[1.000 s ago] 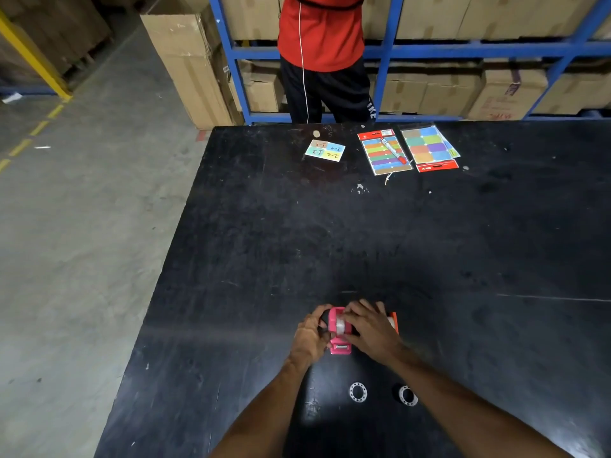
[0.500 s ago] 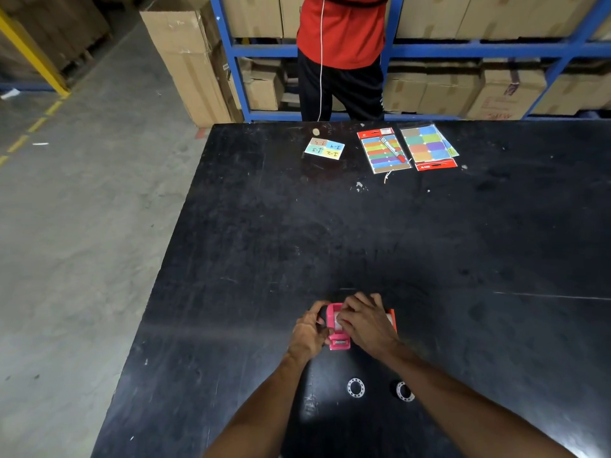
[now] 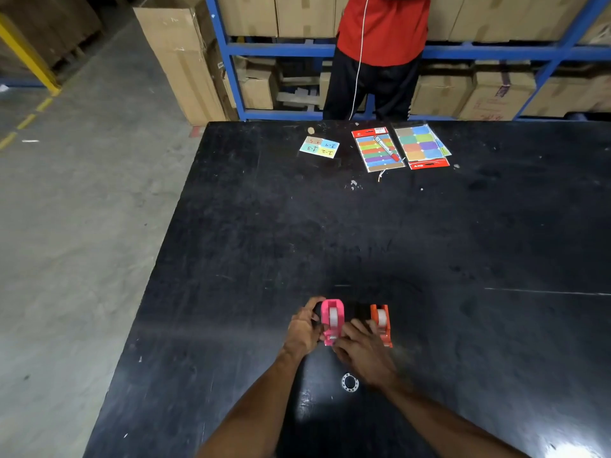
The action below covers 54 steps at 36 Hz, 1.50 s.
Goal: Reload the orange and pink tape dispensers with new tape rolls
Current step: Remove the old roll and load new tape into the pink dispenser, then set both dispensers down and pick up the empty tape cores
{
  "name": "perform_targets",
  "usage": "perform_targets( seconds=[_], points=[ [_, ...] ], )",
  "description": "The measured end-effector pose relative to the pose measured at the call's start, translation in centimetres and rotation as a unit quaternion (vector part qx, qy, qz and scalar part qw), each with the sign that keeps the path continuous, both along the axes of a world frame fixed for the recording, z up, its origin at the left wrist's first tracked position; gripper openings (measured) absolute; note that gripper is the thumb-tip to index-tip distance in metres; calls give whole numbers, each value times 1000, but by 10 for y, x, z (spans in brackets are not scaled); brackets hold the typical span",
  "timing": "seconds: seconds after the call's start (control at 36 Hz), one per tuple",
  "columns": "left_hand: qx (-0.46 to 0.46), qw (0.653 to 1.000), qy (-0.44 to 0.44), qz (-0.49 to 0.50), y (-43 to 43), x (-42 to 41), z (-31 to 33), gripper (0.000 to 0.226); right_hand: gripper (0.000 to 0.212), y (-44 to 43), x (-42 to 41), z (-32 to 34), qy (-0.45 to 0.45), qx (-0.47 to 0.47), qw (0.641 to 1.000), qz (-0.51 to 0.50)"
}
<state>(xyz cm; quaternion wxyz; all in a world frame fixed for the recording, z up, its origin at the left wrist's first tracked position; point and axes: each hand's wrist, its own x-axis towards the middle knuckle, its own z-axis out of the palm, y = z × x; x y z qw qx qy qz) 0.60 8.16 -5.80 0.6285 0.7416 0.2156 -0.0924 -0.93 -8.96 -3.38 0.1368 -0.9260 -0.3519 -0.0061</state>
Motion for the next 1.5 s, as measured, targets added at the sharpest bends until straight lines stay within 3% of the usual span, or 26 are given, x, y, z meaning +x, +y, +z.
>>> perform_targets(
  seconds=[0.17, 0.28, 0.36, 0.53, 0.69, 0.78, 0.83, 0.89, 0.97, 1.03, 1.11, 1.17, 1.22, 1.33, 1.5],
  points=[
    [4, 1000, 14, -16, 5, -1, -1, 31, 21, -1, -8, -9, 38, -35, 999, -16],
    [-15, 999, 29, -34, 7, -2, -10, 41, 16, 4, -7, -5, 51, -60, 996, -29],
    [44, 996, 25, -69, 8, -2, -14, 56, 8, 7, -5, -1, 44, -70, 996, -26],
    [111, 992, -13, -55, 5, -1, -4, 29, 8, 14, -9, 1, 44, -91, 993, -57],
    [94, 993, -3, -71, 5, -3, -5, 26, 19, 19, -14, -1, 62, -106, 990, -73],
    [145, 984, 44, -98, 11, -2, -18, 53, 29, 14, -22, -6, 73, -102, 989, -74],
    [166, 979, 17, -120, 12, -7, -20, 64, 32, 10, -27, -6, 77, -103, 990, -64],
    [157, 978, 20, -133, 11, -10, -9, 67, 29, 5, -30, -6, 75, -106, 990, -55],
    [227, 962, 16, -148, 11, -16, 6, 81, 16, -4, -32, -4, 61, -104, 991, -51],
    [249, 957, -24, -145, 10, -26, 18, 77, 15, -14, -36, -3, 60, -100, 991, -57],
    [289, 945, -83, -125, 7, -40, 28, 49, 8, -31, -42, -3, 48, -88, 991, -83],
    [322, 931, -117, -126, 3, -55, 35, 29, 18, -45, -51, 1, 43, -75, 989, -116],
    [341, 918, -133, -153, -4, -71, 37, 19, 16, -59, -59, 1, 29, -59, 988, -141],
    [354, 901, -133, -211, -25, -103, 32, 17, 14, -91, -70, -5, 54, -66, 980, -177],
    [325, 898, -68, -290, -58, -127, 14, 45, 50, -112, -81, -11, 181, -97, 960, -191]
  ],
)
